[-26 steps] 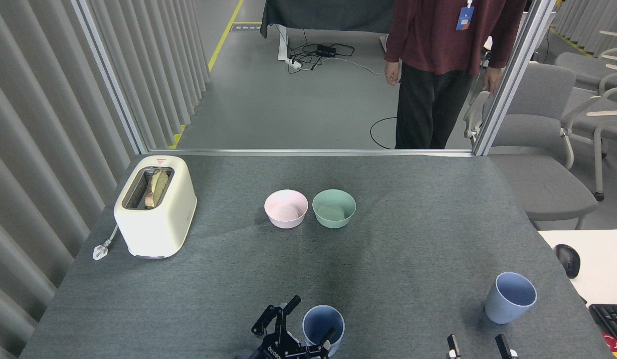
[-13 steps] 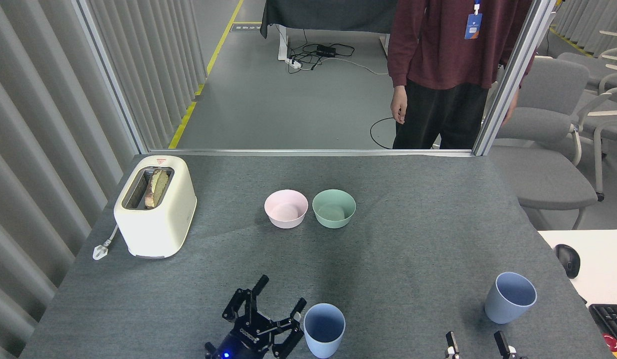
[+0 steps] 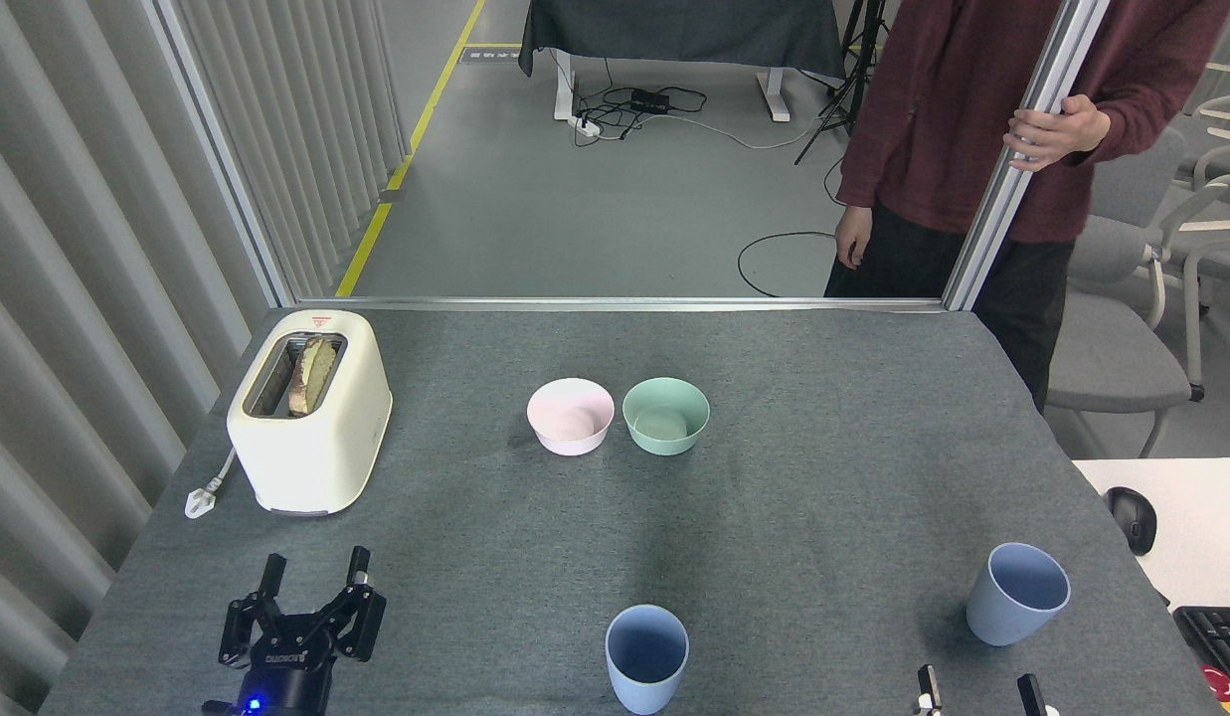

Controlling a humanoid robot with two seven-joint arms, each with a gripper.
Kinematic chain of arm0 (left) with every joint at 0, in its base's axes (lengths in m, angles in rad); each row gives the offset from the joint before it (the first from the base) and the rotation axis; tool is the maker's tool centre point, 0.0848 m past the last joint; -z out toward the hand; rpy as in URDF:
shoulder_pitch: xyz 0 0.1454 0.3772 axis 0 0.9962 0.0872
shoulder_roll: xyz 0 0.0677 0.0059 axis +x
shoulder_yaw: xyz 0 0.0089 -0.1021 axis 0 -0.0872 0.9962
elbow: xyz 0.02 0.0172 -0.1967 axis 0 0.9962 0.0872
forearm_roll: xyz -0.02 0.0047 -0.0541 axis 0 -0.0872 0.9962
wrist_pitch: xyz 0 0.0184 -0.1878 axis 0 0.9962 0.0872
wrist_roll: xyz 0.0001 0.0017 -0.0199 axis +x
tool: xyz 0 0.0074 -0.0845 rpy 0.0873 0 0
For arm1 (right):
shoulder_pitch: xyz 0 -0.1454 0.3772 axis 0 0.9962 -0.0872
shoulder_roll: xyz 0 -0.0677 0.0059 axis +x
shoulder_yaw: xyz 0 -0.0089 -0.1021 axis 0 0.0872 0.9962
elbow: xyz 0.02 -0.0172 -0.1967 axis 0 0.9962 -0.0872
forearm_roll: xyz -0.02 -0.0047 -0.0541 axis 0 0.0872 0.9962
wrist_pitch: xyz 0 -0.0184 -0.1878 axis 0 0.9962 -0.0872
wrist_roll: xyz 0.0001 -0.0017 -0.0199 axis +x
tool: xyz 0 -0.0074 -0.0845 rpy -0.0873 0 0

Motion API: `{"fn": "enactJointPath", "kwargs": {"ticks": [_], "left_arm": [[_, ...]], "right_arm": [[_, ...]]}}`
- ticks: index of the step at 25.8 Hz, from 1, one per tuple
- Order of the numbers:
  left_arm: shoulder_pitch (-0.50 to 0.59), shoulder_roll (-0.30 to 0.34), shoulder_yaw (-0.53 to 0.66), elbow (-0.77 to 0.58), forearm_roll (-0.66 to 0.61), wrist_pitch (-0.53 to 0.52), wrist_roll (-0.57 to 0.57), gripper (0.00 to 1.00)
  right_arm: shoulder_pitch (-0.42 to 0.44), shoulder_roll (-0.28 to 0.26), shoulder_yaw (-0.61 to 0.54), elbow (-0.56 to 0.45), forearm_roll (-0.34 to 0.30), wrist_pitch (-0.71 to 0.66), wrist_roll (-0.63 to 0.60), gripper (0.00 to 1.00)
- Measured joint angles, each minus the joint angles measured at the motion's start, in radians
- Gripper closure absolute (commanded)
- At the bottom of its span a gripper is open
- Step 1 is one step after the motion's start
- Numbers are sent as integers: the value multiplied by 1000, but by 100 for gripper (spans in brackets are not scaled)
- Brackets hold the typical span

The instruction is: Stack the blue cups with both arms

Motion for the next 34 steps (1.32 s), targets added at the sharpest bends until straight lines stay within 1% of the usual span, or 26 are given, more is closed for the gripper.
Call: {"fn": "enactJointPath", "kwargs": {"ticks": [5, 9, 15, 18, 21, 27, 34], "left_arm": [[38, 57, 11, 0, -2, 6, -2, 0], [56, 91, 12, -15, -1, -23, -9, 0], [81, 104, -1, -20, -11, -58, -69, 0], [81, 106, -3, -21, -12, -63, -89, 0], [75, 106, -4, -28, -12, -65, -107, 0], [73, 106, -4, -44, -13, -65, -126, 0], [79, 108, -4, -44, -13, -63, -128, 0]], "right_arm": [[2, 1, -1, 0, 0, 8, 2, 0], [3, 1, -4, 2, 0, 12, 3, 0], [11, 3, -8, 14, -4, 46, -1, 0], [14, -5, -11, 22, -19, 53, -2, 0], [8, -14, -13, 50, -38, 58, -3, 0], [-52, -60, -34, 131, -54, 81, 2, 0], [-179, -111, -39, 264, -56, 86, 8, 0]]}}
